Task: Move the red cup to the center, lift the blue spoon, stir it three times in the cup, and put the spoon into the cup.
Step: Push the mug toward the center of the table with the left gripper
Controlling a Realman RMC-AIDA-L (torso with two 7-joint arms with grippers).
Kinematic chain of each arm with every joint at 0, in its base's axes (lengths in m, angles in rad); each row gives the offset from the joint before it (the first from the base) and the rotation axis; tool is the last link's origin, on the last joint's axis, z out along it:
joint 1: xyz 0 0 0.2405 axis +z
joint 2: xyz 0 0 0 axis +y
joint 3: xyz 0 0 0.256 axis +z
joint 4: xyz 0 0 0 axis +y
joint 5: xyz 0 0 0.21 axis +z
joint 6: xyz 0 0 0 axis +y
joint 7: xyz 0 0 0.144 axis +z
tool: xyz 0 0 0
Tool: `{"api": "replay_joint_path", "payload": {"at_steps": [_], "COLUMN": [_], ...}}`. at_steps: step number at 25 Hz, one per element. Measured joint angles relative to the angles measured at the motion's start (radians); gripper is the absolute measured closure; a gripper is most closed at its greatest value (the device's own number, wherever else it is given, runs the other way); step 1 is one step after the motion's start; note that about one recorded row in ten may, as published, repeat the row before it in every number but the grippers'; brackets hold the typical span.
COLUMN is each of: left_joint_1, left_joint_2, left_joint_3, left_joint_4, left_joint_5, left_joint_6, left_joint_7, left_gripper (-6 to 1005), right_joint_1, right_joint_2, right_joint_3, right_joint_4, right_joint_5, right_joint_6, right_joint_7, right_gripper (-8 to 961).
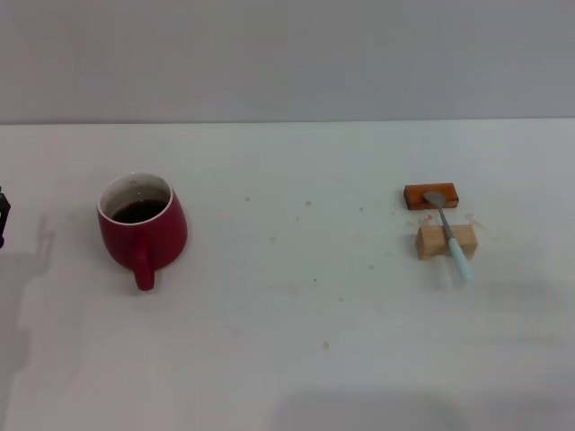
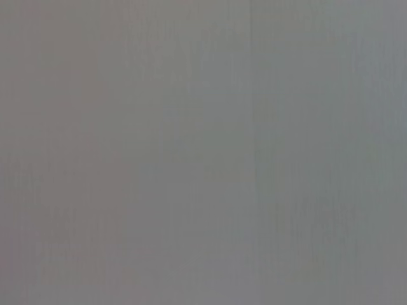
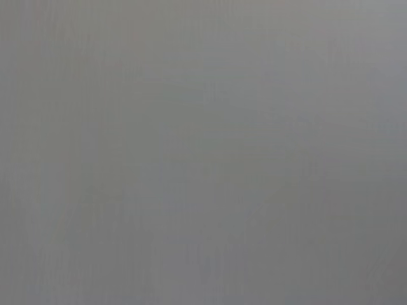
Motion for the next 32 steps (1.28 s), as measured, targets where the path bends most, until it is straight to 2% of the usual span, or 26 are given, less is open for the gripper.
{"api": "replay_joint_path", "payload": {"at_steps": [2, 12, 21, 26, 27, 32], "left_joint_1": [-0.005, -0.027, -0.068, -0.079, -0.092, -0.120], "left_joint_2": [0.002, 0.004, 0.006, 0.005, 0.005, 0.003], "left_joint_3": [0.000, 0.004, 0.034, 0.054, 0.087, 0.104], "left_joint_4": [0.002, 0.010, 0.062, 0.056, 0.055, 0.054], "left_joint_5": [0.000, 0.004, 0.009, 0.009, 0.009, 0.010], "left_joint_6": [-0.007, -0.032, -0.049, -0.075, -0.092, -0.148], "left_joint_7": [0.014, 0.099, 0.125, 0.265, 0.355, 0.466], "left_gripper": [269, 701, 925, 988, 1001, 995], "right_joint_1": [-0.001, -0.006, -0.010, -0.014, -0.015, -0.016], "right_joint_2": [0.000, 0.001, 0.003, 0.002, 0.002, 0.001], "right_joint_3": [0.000, -0.011, -0.012, -0.015, -0.015, -0.024], "right_joint_4": [0.000, 0.000, 0.002, 0.000, -0.001, -0.004], "right_joint_5": [0.000, 0.000, 0.000, 0.000, 0.000, 0.000], "right_joint_6": [0.000, 0.000, -0.008, -0.027, -0.028, -0.029], "right_joint_7": [0.000, 0.000, 0.002, 0.034, 0.036, 0.037], "right_gripper": [177, 178, 178, 178, 178, 177]}}
